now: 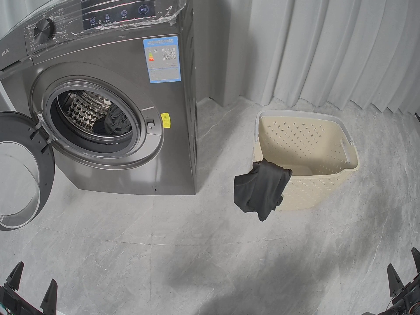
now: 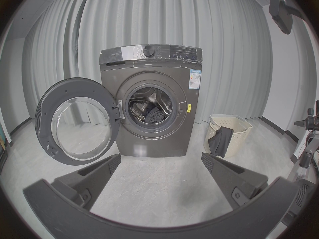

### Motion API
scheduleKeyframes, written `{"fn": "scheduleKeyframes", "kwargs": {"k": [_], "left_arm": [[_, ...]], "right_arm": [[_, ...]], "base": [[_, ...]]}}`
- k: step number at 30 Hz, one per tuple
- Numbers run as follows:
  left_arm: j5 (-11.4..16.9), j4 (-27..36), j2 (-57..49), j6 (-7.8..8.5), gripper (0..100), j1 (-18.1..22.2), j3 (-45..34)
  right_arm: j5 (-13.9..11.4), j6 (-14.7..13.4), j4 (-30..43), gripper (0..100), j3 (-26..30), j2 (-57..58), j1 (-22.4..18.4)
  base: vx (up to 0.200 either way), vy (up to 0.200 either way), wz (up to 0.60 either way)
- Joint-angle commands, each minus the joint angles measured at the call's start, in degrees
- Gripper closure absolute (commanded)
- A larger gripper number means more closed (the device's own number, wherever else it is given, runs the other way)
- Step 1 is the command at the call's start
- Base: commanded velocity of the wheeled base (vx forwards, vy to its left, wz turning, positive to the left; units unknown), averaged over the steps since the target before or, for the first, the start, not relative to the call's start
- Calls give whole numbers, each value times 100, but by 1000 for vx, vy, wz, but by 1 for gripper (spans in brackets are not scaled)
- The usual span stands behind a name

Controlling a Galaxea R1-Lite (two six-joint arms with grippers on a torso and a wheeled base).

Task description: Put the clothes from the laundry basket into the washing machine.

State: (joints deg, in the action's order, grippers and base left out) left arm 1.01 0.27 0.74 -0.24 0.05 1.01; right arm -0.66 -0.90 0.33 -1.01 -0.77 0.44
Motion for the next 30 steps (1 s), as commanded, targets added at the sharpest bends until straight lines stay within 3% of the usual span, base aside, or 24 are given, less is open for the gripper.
{"fn": "scheduleKeyframes", "kwargs": {"k": [1, 7, 28, 30], "left_arm": [[4, 0, -22, -2, 0, 4, -101], [4, 0, -22, 7, 0, 4, -101], [4, 0, -22, 7, 0, 4, -92], [4, 0, -22, -2, 0, -5, -101]], "right_arm": [[4, 2, 2, 0, 92, 68, 0], [-4, 2, 2, 0, 92, 59, 0], [-4, 2, 2, 0, 92, 68, 0], [-4, 2, 2, 0, 92, 68, 0]], "base": [[0, 0, 0], [0, 0, 0], [0, -200, 0], [0, 0, 0]]}}
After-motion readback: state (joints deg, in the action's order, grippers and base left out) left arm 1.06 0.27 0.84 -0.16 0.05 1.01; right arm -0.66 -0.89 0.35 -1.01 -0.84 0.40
